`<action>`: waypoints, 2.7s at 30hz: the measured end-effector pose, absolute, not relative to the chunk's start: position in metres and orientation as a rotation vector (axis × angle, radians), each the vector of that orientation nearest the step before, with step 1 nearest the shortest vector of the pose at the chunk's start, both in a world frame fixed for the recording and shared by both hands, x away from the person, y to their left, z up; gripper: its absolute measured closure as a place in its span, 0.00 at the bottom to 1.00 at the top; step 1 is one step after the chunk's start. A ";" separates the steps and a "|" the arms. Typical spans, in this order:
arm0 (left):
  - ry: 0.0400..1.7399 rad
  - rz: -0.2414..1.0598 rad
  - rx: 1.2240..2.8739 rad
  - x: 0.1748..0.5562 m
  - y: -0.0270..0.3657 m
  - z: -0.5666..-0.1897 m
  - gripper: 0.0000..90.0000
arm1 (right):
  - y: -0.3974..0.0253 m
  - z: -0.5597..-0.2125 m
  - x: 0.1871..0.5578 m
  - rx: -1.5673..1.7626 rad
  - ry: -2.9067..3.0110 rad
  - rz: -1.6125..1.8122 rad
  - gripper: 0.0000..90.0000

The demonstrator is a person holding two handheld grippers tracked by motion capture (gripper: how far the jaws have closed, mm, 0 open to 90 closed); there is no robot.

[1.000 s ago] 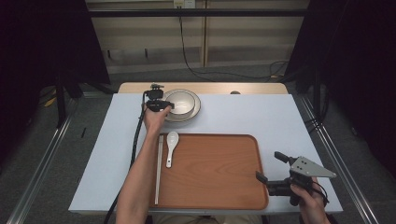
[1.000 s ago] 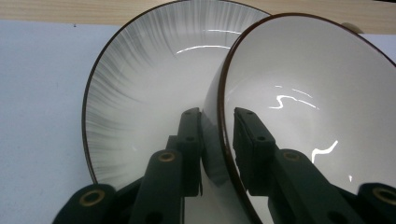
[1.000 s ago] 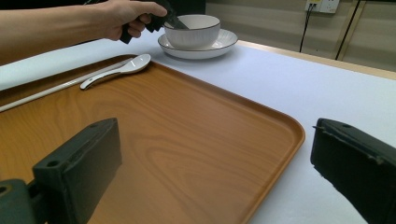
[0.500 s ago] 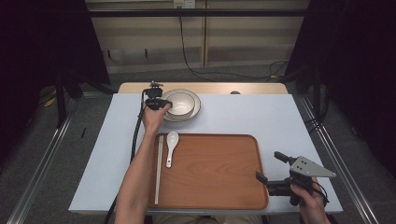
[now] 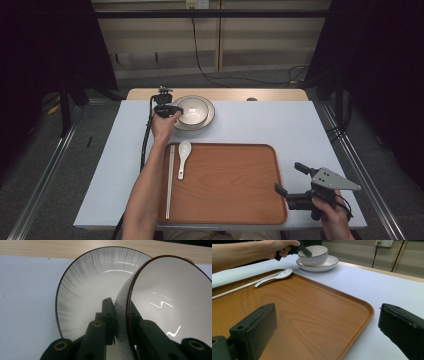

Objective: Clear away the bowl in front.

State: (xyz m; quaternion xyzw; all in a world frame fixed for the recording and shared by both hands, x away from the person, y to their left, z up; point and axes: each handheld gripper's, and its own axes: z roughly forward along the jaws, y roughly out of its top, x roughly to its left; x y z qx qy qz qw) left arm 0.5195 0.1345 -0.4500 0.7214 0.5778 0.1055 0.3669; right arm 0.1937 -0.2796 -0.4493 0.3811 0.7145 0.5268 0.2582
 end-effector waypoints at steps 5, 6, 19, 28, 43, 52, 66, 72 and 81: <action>1.476 0.322 1.850 0.516 0.136 -0.448 0.91 | -0.279 -0.449 0.194 1.032 1.940 1.432 0.02; 1.479 0.318 1.850 0.516 0.136 -0.447 0.91 | -0.279 -0.449 0.194 1.032 1.938 1.431 0.02; 1.428 0.306 1.830 0.505 0.144 -0.432 0.91 | -0.280 -0.449 0.193 1.039 1.931 1.435 0.02; 1.400 0.317 1.835 0.493 0.159 -0.420 0.91 | -0.280 -0.449 0.193 1.037 1.928 1.434 0.02; 1.312 0.318 1.820 0.464 0.164 -0.404 0.91 | -0.278 -0.449 0.193 1.041 1.906 1.453 0.02; 1.276 0.322 1.826 0.448 0.156 -0.403 0.91 | -0.276 -0.449 0.193 1.035 1.902 1.453 0.02; 1.203 0.275 1.852 0.429 0.133 -0.406 0.91 | -0.276 -0.450 0.193 1.045 1.898 1.465 0.02; 1.173 0.243 1.865 0.422 0.123 -0.410 0.91 | -0.276 -0.450 0.194 1.037 1.905 1.467 0.02; 1.144 0.217 1.889 0.420 0.108 -0.410 0.91 | -0.275 -0.450 0.193 1.038 1.903 1.463 0.02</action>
